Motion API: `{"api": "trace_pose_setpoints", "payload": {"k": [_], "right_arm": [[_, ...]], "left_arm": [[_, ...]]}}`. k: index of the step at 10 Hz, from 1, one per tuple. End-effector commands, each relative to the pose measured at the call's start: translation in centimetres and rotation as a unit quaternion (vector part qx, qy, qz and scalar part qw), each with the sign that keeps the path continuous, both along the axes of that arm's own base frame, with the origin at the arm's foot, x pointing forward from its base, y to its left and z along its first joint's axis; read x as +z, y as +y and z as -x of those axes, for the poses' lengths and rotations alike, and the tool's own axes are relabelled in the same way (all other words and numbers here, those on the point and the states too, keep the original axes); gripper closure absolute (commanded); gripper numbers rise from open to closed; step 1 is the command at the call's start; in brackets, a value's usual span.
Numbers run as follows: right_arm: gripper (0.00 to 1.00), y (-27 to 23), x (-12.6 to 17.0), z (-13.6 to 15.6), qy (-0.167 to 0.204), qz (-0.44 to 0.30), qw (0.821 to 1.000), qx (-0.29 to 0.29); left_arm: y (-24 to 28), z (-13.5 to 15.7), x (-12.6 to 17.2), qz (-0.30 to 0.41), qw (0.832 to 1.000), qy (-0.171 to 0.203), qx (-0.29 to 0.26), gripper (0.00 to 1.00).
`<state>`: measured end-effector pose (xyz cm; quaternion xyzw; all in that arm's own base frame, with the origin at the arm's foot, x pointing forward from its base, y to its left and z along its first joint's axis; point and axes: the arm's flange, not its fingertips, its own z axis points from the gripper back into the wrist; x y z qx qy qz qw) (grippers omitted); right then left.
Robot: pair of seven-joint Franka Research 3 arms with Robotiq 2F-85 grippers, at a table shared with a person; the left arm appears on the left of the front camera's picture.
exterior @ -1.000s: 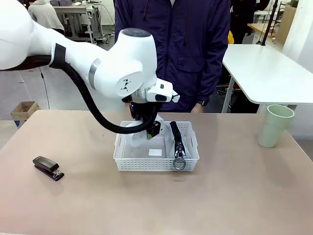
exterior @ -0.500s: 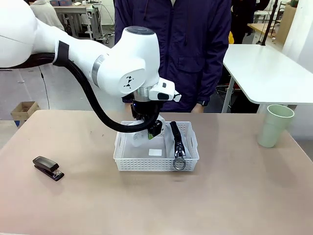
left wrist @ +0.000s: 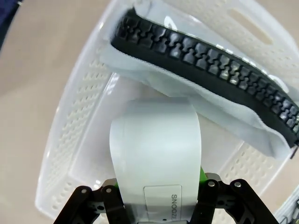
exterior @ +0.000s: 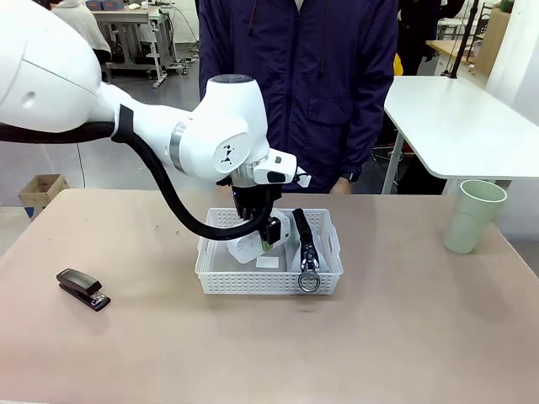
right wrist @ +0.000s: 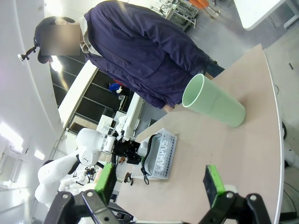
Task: Efficiently arrange items inside the basket to fit them all.
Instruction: Pick up the Digital clock and place it inside the Organizing basket.
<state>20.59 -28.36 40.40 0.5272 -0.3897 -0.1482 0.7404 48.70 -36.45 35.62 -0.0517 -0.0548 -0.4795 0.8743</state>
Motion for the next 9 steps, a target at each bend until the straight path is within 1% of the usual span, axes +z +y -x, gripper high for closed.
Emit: {"api": "trace_pose_setpoints", "payload": {"k": [1, 4, 6, 7, 8, 9], "right_arm": [[0.0, 0.0, 0.1, -0.2, -0.018, 0.004, 1.0, -0.003], [0.0, 0.0, 0.1, -0.2, -0.018, 0.004, 1.0, -0.003], [0.0, 0.0, 0.1, -0.2, -0.018, 0.004, 1.0, -0.003], [0.0, 0.0, 0.1, -0.2, -0.018, 0.004, 1.0, -0.003], [0.0, 0.0, 0.1, -0.2, -0.018, 0.004, 1.0, -0.003], [0.0, 0.0, 0.1, -0.2, -0.018, 0.004, 1.0, -0.003]], "left_arm": [[0.6, -0.4, 0.1, 0.001, 1.0, 0.006, 0.003, 0.48], [0.9, -0.9, -1.6, -0.012, 0.999, 0.028, 0.012, 0.48], [1.1, -1.4, -2.2, -0.021, 0.999, 0.039, 0.018, 0.42], [1.0, -1.5, -2.3, -0.023, 0.999, 0.039, 0.022, 0.14], [0.9, -1.6, -2.4, -0.025, 0.999, 0.043, 0.014, 0.0], [0.9, -1.6, -2.4, -0.025, 0.999, 0.039, 0.016, 0.0]]}}
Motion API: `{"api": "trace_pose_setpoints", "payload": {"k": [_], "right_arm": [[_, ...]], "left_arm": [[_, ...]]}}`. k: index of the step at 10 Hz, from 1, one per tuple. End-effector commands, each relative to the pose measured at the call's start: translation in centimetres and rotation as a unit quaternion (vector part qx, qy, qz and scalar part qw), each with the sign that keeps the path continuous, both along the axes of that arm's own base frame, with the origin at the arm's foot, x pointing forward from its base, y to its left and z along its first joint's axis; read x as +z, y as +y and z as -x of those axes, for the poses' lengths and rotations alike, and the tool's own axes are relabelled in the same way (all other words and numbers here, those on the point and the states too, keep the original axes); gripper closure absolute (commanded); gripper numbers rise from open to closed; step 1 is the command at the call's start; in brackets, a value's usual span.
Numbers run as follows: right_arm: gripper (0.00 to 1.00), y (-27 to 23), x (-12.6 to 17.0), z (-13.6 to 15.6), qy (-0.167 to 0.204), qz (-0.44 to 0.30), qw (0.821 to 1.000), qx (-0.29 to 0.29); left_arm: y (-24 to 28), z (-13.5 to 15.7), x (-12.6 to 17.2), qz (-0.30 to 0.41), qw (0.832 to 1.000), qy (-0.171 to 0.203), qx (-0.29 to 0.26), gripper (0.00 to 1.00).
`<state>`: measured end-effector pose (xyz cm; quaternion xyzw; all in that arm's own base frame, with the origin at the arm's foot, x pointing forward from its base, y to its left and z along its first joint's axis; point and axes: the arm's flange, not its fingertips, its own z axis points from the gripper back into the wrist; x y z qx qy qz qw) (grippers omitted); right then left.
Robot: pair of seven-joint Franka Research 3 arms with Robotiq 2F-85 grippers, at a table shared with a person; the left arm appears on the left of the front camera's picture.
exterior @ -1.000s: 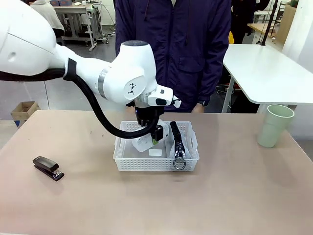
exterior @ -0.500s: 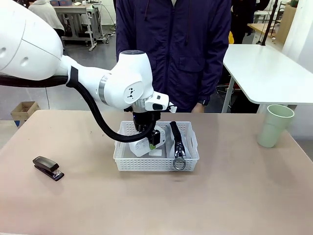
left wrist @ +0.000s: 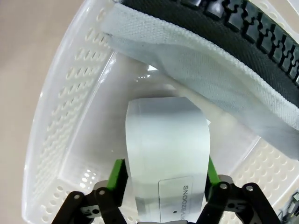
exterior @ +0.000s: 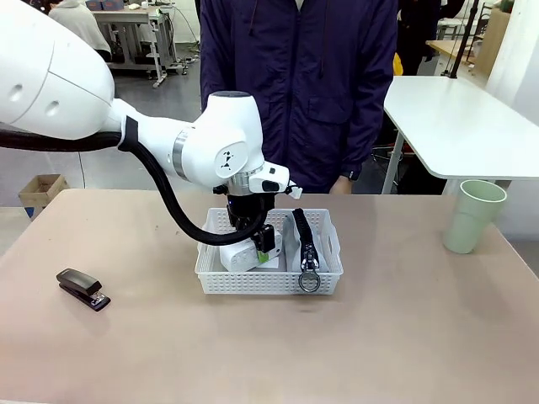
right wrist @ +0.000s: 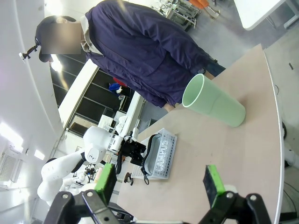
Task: Efficiently arrange items inside the basket to fit them all.
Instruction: Pick up the Digital clock and place it inside the Organizing basket.
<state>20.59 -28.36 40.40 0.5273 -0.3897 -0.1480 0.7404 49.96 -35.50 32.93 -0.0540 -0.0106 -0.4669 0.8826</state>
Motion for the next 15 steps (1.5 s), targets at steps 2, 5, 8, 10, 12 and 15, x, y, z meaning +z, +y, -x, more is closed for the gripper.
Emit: {"api": "trace_pose_setpoints", "payload": {"k": [2, 5, 8, 10, 12, 15], "right_arm": [[0.0, 0.0, 0.1, -0.2, -0.018, 0.004, 1.0, -0.003], [0.0, 0.0, 0.1, -0.2, -0.018, 0.004, 1.0, -0.003], [0.0, 0.0, 0.1, -0.2, -0.018, 0.004, 1.0, -0.003], [0.0, 0.0, 0.1, -0.2, -0.018, 0.004, 1.0, -0.003], [0.0, 0.0, 0.1, -0.2, -0.018, 0.004, 1.0, -0.003], [0.0, 0.0, 0.1, -0.2, -0.018, 0.004, 1.0, -0.003]], "left_arm": [[0.5, 0.0, 1.0, 0.008, 1.0, -0.011, 0.005, 0.0], [2.1, 1.5, 3.4, 0.038, 0.999, -0.033, -0.009, 0.0], [7.4, 4.2, 10.9, 0.117, 0.992, -0.032, -0.025, 0.0], [14.4, 4.9, 16.9, 0.229, 0.973, 0.014, 0.001, 0.0], [24.0, 4.6, 19.5, 0.329, 0.939, 0.074, 0.066, 0.0], [43.0, 5.7, 17.0, 0.505, 0.823, 0.134, 0.223, 0.0]]}}
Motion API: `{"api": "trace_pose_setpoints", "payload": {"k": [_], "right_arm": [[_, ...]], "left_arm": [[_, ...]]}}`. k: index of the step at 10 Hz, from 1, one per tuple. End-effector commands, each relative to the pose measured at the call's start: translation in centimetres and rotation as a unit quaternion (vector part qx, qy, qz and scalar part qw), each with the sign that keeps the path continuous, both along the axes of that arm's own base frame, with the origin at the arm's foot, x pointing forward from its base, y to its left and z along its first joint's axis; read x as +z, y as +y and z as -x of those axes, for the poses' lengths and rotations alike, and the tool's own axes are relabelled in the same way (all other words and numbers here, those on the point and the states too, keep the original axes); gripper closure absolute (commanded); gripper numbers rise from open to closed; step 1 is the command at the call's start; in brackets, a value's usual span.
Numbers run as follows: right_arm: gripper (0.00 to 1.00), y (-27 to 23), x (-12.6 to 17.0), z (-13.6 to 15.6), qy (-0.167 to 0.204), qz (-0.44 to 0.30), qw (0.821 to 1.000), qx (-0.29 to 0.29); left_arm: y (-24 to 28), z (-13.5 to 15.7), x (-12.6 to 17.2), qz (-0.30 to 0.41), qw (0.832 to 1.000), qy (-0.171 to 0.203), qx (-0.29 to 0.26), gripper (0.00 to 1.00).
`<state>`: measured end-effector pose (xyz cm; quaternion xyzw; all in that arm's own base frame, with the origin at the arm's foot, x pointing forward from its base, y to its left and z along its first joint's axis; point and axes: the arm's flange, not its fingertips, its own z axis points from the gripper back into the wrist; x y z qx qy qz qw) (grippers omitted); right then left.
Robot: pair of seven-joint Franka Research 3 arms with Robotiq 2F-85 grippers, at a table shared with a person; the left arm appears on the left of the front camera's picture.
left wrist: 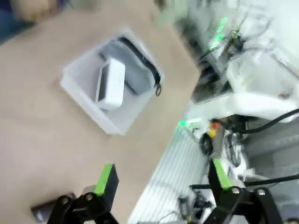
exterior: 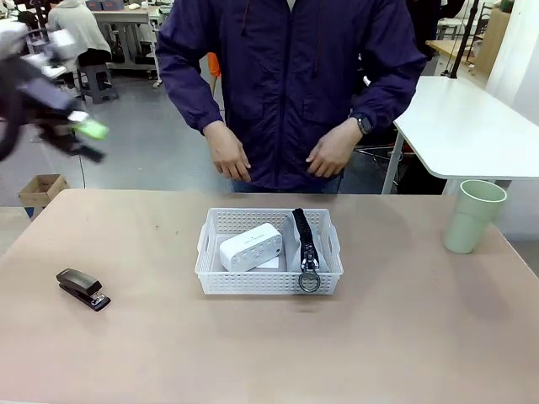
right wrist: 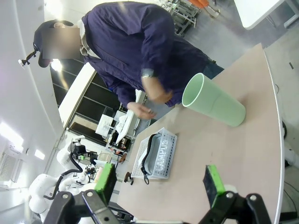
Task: Efficiently arrange items inside the basket to fit them all.
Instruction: Pick up the Digital clock and place it inside the Organizing basket, then pick up the Stapler and place it inside the Organizing basket.
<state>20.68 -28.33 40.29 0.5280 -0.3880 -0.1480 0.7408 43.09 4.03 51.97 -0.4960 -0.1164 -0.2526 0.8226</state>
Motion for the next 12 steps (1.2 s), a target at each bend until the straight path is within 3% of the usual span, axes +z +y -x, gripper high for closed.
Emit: {"api": "trace_pose_setpoints", "payload": {"k": [1, 3, 4, 12], "right_arm": [[0.0, 0.0, 0.2, -0.1, -0.019, 0.004, 1.0, -0.004], [0.0, 0.0, 0.2, -0.1, -0.019, 0.004, 1.0, -0.004], [0.0, 0.0, 0.2, -0.1, -0.019, 0.004, 1.0, -0.004], [0.0, 0.0, 0.2, -0.1, -0.019, 0.004, 1.0, -0.004]], "left_arm": [[8.5, -0.2, -4.7, 0.119, 0.985, 0.056, 0.108, 0.0], [15.2, 1.5, -12.2, 0.296, 0.941, 0.063, 0.148, 0.0], [12.1, 2.6, -5.9, 0.116, 0.985, 0.073, 0.102, 0.0], [12.1, 2.6, -5.9, 0.116, 0.985, 0.073, 0.102, 0.0]]}}
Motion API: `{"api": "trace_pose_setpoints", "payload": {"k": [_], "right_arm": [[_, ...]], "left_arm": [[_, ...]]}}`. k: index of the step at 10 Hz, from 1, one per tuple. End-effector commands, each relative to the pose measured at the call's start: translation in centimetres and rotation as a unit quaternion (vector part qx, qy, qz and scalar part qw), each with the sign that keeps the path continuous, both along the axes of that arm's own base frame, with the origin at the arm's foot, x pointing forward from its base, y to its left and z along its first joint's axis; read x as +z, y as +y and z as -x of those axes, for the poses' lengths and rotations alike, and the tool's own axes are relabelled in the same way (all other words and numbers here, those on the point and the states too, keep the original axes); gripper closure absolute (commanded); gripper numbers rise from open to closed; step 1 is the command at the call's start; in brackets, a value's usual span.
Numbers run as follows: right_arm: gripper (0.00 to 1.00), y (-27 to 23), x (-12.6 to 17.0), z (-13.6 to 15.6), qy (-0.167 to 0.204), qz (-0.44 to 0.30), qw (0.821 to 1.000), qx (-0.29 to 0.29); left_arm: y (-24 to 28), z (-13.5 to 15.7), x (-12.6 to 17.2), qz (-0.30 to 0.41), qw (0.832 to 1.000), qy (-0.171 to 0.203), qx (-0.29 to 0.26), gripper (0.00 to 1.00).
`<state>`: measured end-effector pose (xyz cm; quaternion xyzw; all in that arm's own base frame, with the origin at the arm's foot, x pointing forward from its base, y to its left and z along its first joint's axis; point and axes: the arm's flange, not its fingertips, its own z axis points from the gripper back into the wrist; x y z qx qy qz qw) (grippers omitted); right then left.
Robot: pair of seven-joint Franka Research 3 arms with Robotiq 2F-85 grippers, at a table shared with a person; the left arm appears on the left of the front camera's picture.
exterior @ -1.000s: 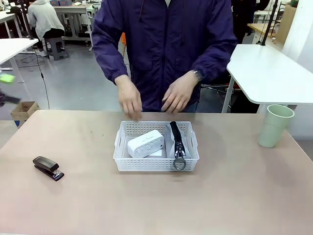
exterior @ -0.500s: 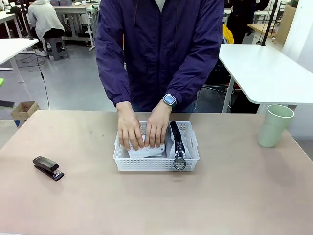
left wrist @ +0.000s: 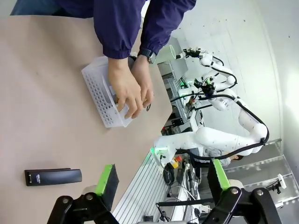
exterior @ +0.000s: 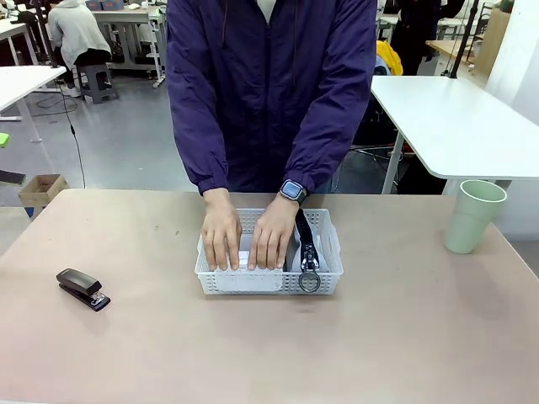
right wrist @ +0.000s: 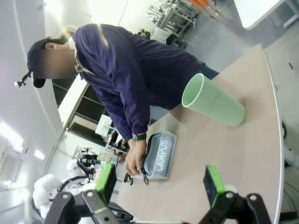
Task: Efficiently arrange items inside the basket to fit them all.
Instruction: Pick up the Stapler and place it inside the Organizing basket.
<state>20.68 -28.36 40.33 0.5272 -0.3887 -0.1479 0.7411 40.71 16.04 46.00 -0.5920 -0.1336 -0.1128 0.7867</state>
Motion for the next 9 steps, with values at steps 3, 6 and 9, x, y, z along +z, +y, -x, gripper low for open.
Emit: {"api": "trace_pose_setpoints", "payload": {"k": [3, 6, 9], "right_arm": [[0.0, 0.0, 0.2, -0.2, -0.019, 0.004, 1.0, -0.004], [0.0, 0.0, 0.2, -0.2, -0.019, 0.004, 1.0, -0.004], [0.0, 0.0, 0.2, -0.2, -0.019, 0.004, 1.0, -0.004]], "left_arm": [[0.1, 0.2, 0.0, -0.002, 1.0, -0.003, -0.001, 0.0], [0.1, 0.2, 0.0, -0.002, 1.0, -0.003, -0.001, 0.0], [-1.4, 0.2, 0.1, -0.108, 0.993, -0.013, -0.04, 0.0]]}}
